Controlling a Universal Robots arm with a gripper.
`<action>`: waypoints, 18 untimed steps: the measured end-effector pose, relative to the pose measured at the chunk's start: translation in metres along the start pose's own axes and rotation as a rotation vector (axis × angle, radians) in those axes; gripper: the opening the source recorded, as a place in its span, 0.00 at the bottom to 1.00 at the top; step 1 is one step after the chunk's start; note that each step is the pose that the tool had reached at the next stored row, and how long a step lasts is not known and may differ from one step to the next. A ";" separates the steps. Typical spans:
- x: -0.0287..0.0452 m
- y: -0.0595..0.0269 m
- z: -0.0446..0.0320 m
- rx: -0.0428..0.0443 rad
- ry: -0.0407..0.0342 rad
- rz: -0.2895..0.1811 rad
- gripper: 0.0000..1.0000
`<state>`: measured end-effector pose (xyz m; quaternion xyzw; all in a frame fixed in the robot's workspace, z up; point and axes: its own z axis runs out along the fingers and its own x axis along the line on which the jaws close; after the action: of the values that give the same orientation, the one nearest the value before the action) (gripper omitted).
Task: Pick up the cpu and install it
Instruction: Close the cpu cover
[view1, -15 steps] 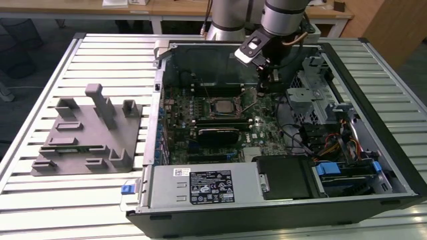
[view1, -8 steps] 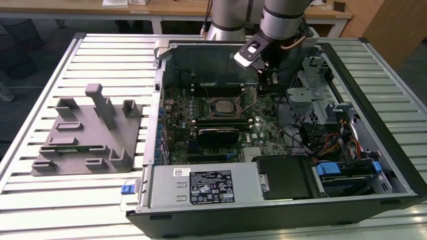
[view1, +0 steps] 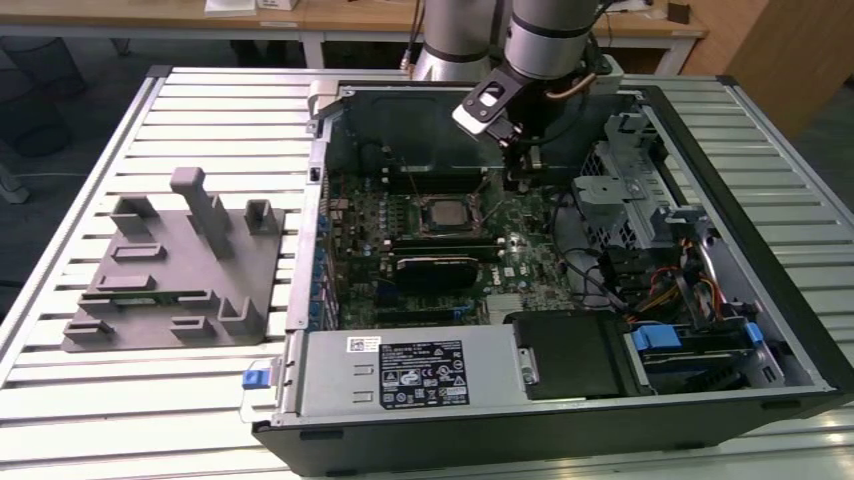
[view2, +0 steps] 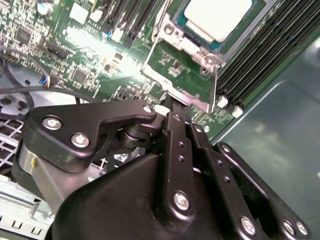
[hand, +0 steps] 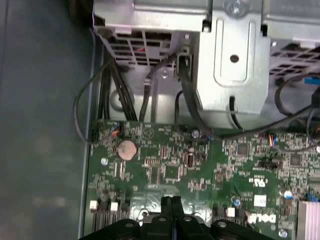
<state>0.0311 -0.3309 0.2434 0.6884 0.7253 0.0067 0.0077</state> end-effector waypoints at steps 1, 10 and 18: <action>0.0001 -0.0014 0.0000 0.0000 0.0001 0.000 0.11; 0.0004 -0.0073 -0.0001 0.0000 0.0001 0.000 0.11; 0.0007 -0.0136 -0.0002 0.0000 0.0000 0.000 0.11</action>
<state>0.0175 -0.3309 0.2434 0.6884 0.7252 0.0067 0.0077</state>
